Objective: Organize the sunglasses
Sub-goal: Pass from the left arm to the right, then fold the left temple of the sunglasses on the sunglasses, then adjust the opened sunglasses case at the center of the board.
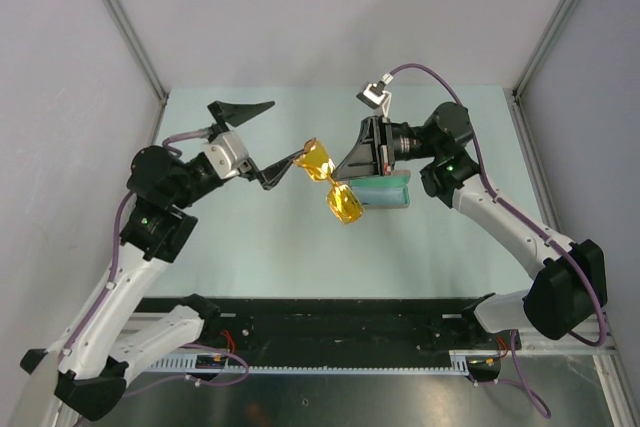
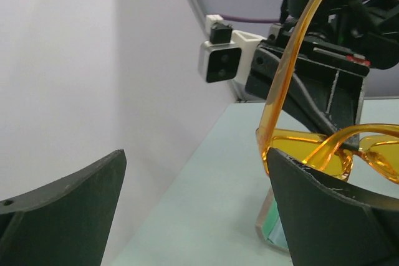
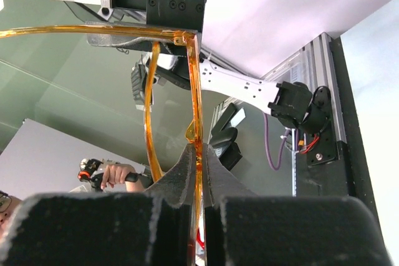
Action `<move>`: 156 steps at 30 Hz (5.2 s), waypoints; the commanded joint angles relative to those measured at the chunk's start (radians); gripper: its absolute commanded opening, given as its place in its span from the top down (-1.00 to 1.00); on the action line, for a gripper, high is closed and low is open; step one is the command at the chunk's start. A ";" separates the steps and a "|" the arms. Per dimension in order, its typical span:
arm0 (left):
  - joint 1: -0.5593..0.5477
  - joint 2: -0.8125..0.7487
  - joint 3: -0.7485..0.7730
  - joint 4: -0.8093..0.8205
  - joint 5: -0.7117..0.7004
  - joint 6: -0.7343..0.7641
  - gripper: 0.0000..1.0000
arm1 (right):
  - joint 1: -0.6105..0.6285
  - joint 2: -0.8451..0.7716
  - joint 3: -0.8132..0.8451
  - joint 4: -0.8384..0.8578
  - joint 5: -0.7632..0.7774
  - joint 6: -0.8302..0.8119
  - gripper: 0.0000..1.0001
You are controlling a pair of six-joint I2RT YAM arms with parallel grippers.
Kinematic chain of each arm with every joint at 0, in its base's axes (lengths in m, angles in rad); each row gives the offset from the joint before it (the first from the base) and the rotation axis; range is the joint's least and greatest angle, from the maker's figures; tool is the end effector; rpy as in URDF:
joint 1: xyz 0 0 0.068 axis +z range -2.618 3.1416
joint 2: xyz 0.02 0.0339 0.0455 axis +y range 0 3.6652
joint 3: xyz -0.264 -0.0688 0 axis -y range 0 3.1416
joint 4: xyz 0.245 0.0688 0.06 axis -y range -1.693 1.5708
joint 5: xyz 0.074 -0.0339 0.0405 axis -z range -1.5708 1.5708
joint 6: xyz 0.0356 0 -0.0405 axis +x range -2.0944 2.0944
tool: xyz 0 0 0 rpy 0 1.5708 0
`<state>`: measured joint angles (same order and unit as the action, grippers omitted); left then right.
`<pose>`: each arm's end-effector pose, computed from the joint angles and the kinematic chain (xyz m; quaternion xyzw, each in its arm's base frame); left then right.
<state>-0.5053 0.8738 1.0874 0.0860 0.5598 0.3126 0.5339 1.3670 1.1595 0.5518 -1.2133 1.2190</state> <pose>0.1455 -0.1021 0.4572 0.4309 0.4351 -0.2376 0.7540 0.2413 0.1814 0.4095 -0.2803 0.6020 0.7263 0.1778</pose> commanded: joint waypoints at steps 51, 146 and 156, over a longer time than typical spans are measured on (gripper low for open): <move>0.017 0.088 -0.046 0.251 0.091 -0.541 -1.00 | -0.015 0.050 0.020 -0.145 0.166 -0.213 1.00; -0.170 1.157 0.299 0.047 -0.057 -0.265 -0.78 | -0.526 -0.328 0.028 -0.757 0.494 -0.392 1.00; -0.176 1.194 0.330 -0.015 -0.167 -0.251 -0.22 | -0.526 -0.332 0.028 -0.780 0.500 -0.406 1.00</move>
<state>-0.6731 2.0636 1.3899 0.0998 0.4240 0.0105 0.0109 1.0435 1.1599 -0.2279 -0.7059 0.8310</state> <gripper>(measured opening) 0.638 0.028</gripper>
